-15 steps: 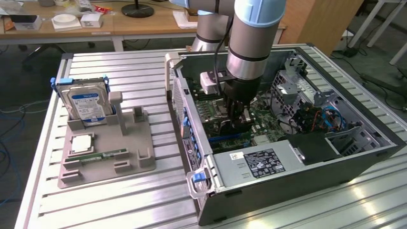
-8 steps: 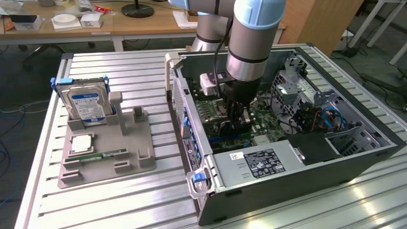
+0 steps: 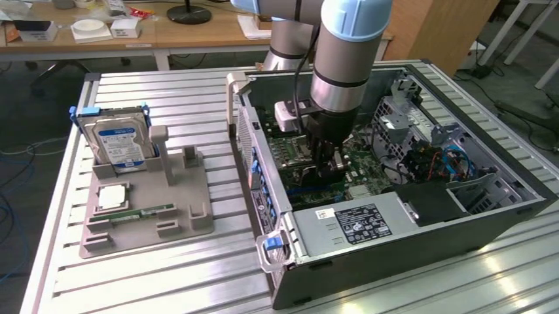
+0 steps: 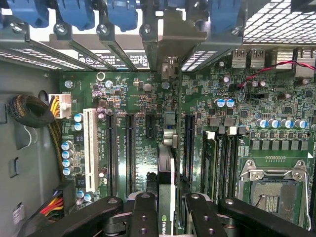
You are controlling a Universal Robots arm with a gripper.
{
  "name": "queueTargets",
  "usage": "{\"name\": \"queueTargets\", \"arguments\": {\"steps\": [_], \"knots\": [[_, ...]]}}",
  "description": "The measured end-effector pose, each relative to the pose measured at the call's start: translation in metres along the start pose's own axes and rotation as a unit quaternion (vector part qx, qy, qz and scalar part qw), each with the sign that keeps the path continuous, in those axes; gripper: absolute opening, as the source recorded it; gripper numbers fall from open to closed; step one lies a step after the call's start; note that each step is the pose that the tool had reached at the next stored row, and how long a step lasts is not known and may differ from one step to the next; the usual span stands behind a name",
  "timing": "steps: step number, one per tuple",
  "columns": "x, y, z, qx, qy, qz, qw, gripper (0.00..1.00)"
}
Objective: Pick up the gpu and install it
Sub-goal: 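Insert the gpu into the slot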
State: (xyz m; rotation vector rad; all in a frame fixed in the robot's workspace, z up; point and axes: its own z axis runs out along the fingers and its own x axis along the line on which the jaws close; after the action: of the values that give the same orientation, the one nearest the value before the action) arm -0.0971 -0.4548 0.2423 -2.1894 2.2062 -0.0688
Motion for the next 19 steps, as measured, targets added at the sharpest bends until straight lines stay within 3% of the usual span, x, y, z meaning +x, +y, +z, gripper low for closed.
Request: {"name": "queueTargets", "arguments": {"steps": [19], "knots": [[0.0000, 0.0001, 0.0021, 0.0000, 0.0000, 0.000, 1.0000, 0.26]]}}
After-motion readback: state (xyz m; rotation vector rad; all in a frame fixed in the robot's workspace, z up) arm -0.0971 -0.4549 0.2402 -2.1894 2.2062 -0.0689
